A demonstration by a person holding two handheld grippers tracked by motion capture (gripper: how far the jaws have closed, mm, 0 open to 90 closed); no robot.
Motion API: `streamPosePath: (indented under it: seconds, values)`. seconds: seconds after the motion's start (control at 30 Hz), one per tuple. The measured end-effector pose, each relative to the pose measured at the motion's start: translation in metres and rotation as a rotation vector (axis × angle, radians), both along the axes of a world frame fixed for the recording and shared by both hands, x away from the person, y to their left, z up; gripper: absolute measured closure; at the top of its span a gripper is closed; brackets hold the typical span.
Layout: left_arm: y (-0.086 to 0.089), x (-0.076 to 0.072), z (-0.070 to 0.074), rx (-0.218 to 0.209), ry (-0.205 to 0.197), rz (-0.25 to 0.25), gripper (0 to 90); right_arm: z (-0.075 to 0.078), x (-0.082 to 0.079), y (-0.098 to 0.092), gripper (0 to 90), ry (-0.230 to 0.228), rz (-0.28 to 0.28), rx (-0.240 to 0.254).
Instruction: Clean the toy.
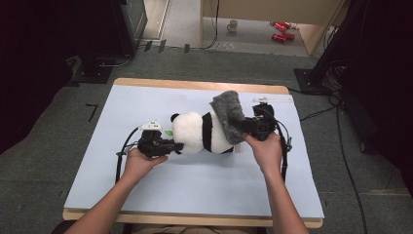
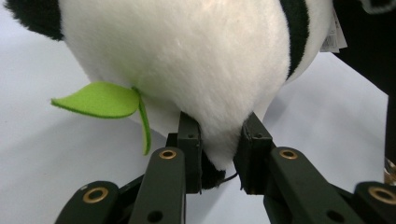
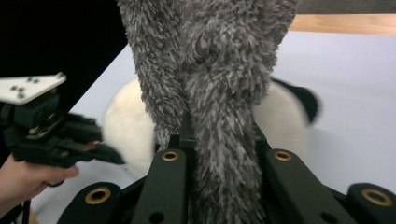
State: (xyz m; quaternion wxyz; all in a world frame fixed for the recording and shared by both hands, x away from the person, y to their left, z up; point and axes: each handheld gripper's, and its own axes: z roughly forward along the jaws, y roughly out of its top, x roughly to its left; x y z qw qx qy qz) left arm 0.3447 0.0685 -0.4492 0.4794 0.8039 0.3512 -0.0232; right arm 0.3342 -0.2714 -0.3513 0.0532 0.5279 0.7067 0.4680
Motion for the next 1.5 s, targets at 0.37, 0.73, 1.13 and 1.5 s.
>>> streamPosePath:
  seconds: [0.37,0.73,1.13,1.5]
  values:
    - [-0.005,0.005,-0.006,0.01,0.005,0.051,72.7,-0.024,-0.004,0.075,77.2,0.027,0.151,-0.054]
    - [-0.013,0.001,-0.004,0.047,0.005,0.052,72.7,-0.052,-0.002,0.097,76.3,0.027,0.174,-0.127]
    - [-0.005,0.009,-0.007,0.056,0.011,0.049,73.5,-0.046,0.003,0.062,77.7,0.033,0.102,-0.188]
    - [0.002,0.021,-0.009,0.05,0.037,0.031,74.2,-0.033,0.003,0.009,77.7,0.032,-0.03,-0.14]
